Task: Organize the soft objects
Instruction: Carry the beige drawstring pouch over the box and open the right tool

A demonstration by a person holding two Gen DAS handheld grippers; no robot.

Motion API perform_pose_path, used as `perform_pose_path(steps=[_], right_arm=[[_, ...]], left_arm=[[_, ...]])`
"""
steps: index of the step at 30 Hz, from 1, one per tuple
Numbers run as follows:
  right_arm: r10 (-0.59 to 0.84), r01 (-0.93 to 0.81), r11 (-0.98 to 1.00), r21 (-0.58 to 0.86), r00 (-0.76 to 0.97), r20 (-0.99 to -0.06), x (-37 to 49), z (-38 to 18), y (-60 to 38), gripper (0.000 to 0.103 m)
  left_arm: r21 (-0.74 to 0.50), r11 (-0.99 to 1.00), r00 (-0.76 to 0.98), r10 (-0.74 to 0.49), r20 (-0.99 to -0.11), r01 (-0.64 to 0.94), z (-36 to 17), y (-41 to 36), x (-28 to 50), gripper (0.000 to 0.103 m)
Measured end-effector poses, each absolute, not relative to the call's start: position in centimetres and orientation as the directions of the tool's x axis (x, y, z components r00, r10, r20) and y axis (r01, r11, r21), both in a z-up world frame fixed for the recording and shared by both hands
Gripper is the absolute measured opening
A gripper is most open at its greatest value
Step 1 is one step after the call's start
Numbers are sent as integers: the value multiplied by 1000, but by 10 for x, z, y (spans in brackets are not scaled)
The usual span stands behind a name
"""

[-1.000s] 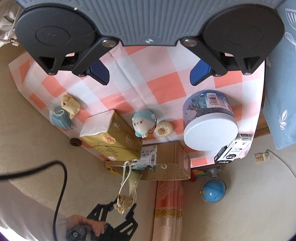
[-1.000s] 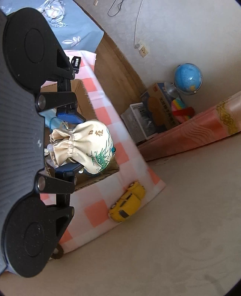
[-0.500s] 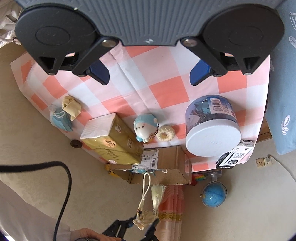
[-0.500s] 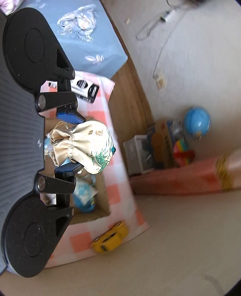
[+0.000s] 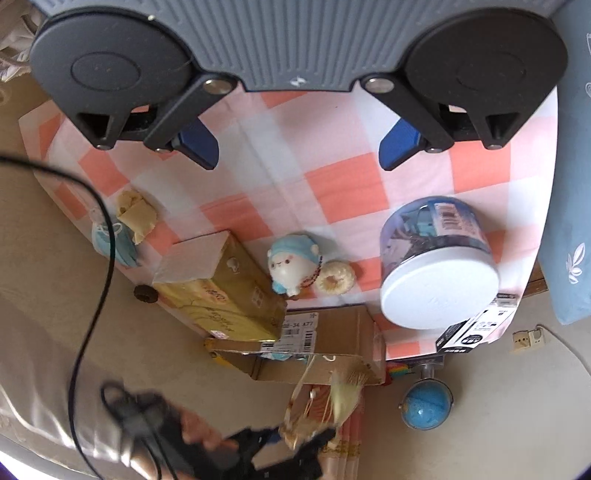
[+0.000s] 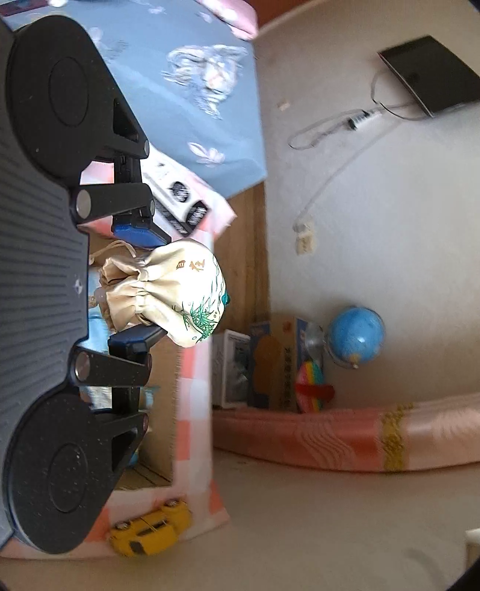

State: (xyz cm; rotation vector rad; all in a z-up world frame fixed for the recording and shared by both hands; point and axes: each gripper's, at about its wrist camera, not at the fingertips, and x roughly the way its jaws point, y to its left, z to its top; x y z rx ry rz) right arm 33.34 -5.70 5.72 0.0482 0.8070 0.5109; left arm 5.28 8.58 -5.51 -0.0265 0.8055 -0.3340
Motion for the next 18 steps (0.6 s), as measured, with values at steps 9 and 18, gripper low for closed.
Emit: perform_pose_path(steps=[9,18], right_arm=[[411,-420,885,198,510,-756,322,32,-82,50],[269,-330,939,95,538,-799,351,12,-96,50]], left_arm=[[-151,941,628,-316,-711,303,-58,77,56,94],[-146,945,629,-304,-716,291,-59,79,57,94]])
